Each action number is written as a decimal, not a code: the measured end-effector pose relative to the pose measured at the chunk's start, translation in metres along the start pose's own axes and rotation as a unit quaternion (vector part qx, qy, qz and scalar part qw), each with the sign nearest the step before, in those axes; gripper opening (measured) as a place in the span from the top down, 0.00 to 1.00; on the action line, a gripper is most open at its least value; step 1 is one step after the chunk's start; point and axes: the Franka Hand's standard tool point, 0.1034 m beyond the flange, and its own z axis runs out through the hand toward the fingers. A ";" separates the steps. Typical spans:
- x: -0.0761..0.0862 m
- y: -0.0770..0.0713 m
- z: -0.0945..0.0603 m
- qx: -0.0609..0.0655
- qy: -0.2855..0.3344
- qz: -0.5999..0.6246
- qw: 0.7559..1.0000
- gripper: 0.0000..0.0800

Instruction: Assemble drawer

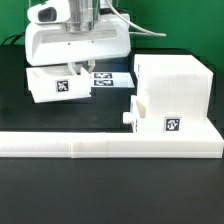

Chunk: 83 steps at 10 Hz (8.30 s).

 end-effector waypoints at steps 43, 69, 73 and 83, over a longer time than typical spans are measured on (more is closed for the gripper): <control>0.092 -0.002 -0.012 -0.008 -0.016 -0.590 0.807 0.94; 0.106 -0.022 -0.011 -0.004 -0.030 -0.590 0.807 0.94; 0.112 -0.026 -0.011 -0.003 -0.034 -0.593 0.805 0.94; 0.123 -0.028 -0.044 -0.007 -0.045 -0.593 0.804 0.19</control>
Offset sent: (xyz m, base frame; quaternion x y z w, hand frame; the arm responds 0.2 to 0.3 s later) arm 0.0273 0.0027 0.0175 -0.0070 -0.0500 -0.2921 0.9551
